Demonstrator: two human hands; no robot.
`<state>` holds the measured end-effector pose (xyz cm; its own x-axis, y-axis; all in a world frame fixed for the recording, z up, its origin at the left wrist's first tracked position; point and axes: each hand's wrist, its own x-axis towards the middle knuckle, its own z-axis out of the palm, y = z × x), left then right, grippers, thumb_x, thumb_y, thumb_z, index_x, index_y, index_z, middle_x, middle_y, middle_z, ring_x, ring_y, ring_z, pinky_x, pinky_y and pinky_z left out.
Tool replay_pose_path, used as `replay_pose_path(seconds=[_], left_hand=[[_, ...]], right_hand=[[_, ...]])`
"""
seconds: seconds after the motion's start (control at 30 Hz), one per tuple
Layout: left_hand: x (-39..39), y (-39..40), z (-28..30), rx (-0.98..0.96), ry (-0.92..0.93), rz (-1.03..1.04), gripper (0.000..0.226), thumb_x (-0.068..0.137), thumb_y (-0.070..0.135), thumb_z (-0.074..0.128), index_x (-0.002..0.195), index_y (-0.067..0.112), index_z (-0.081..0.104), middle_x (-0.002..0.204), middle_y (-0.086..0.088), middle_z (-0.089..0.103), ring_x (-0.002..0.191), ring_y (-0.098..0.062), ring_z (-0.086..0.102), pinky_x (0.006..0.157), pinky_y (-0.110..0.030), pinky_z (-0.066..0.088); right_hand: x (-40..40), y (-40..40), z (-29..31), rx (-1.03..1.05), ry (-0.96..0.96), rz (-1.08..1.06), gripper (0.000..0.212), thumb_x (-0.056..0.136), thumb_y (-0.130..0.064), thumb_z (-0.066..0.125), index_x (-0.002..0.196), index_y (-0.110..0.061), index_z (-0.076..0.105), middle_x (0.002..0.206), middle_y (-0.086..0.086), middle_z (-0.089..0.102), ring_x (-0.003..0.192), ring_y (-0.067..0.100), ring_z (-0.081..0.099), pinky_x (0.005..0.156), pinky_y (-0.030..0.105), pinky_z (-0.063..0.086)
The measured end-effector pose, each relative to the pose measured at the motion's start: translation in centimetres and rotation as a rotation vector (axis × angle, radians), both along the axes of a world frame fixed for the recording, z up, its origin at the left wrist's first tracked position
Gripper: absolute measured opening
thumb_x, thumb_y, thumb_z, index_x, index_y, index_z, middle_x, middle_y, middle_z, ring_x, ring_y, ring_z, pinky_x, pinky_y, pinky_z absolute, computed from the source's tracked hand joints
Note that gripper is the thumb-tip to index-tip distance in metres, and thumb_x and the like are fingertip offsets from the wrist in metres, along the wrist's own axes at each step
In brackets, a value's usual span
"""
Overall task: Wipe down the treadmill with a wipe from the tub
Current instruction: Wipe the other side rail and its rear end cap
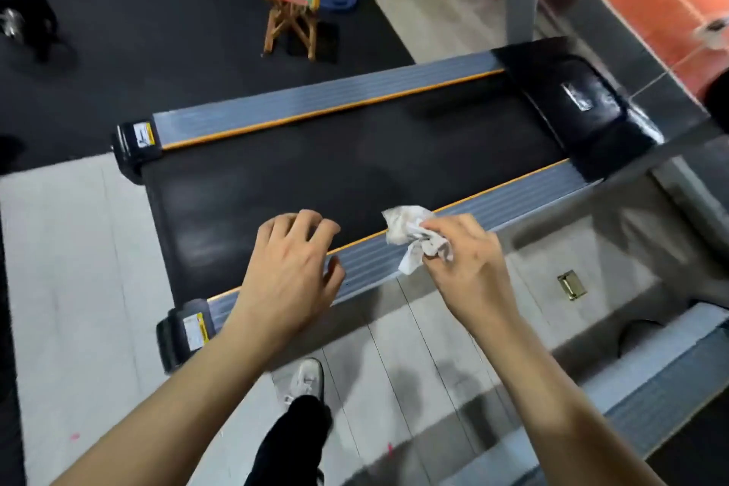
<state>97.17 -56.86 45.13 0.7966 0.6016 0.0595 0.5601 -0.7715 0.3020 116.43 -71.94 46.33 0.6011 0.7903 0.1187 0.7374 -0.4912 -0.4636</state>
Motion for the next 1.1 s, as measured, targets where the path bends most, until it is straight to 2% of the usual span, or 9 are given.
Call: replay_pose_path(seconds=[0.07,0.13,0.3,0.43,0.57,0.87,1.1], left_hand=[[1.9,1.2,-3.4,-0.035,0.017,0.023,0.042,0.088,0.04,0.04,0.117,0.019,0.062,0.115,-0.003,0.059,0.109,-0.032,0.055,0.095,-0.044,0.041],[3.8,2.0,-7.0,-0.067,0.039,0.028,0.044,0.088,0.041,0.039,0.118,0.019,0.062,0.116,-0.004,0.059,0.11,-0.032,0.054,0.096,-0.045,0.041],[8.2,2.9,-16.9,-0.081,0.074,0.008,0.04,0.088,0.039,0.044,0.118,0.019,0.061,0.116,-0.003,0.058,0.109,-0.031,0.053,0.095,-0.043,0.039],[11.5,2.7,-24.4,-0.074,0.136,-0.005,0.041,0.088,0.041,0.041,0.116,0.019,0.062,0.115,-0.003,0.058,0.107,-0.03,0.053,0.092,-0.041,0.038],[15.4,1.8,-30.0,-0.08,0.184,0.003,0.042,0.087,0.041,0.04,0.118,0.02,0.061,0.114,-0.002,0.058,0.105,-0.029,0.054,0.091,-0.042,0.042],[28.9,-2.7,-36.8,-0.099,0.273,-0.027,0.05,0.089,0.048,0.042,0.128,0.021,0.056,0.125,-0.003,0.056,0.115,-0.03,0.052,0.099,-0.045,0.042],[39.9,-6.8,-41.1,-0.101,0.279,-0.022,0.046,0.089,0.044,0.044,0.125,0.019,0.059,0.122,-0.005,0.058,0.11,-0.03,0.055,0.096,-0.047,0.045]], right_hand=[[2.1,2.0,-3.6,-0.03,0.019,0.015,0.035,0.085,-0.011,0.072,0.114,-0.03,0.068,0.108,-0.008,0.061,0.087,0.021,0.057,0.079,0.036,0.045],[4.2,3.7,-7.5,-0.046,0.04,0.026,0.038,0.084,-0.009,0.073,0.116,-0.029,0.069,0.111,-0.007,0.062,0.089,0.028,0.06,0.077,0.036,0.047],[9.0,6.8,-18.3,0.004,0.08,0.06,0.036,0.083,-0.01,0.074,0.114,-0.028,0.068,0.11,-0.006,0.061,0.092,0.027,0.062,0.081,0.044,0.051],[12.4,7.5,-26.6,0.037,0.102,0.074,0.032,0.083,-0.01,0.074,0.111,-0.025,0.07,0.106,-0.006,0.061,0.087,0.02,0.062,0.083,0.046,0.051],[16.7,6.6,-33.1,0.032,0.108,0.063,0.031,0.084,-0.012,0.073,0.11,-0.027,0.069,0.105,-0.006,0.06,0.085,0.022,0.061,0.082,0.046,0.05],[30.4,0.4,-41.7,0.038,0.126,0.018,0.032,0.083,-0.017,0.075,0.111,-0.03,0.067,0.107,-0.006,0.062,0.09,0.03,0.062,0.079,0.049,0.053],[42.0,-5.1,-45.5,0.042,0.098,-0.028,0.033,0.082,-0.013,0.074,0.112,-0.025,0.071,0.105,-0.003,0.063,0.089,0.026,0.063,0.081,0.045,0.052]])
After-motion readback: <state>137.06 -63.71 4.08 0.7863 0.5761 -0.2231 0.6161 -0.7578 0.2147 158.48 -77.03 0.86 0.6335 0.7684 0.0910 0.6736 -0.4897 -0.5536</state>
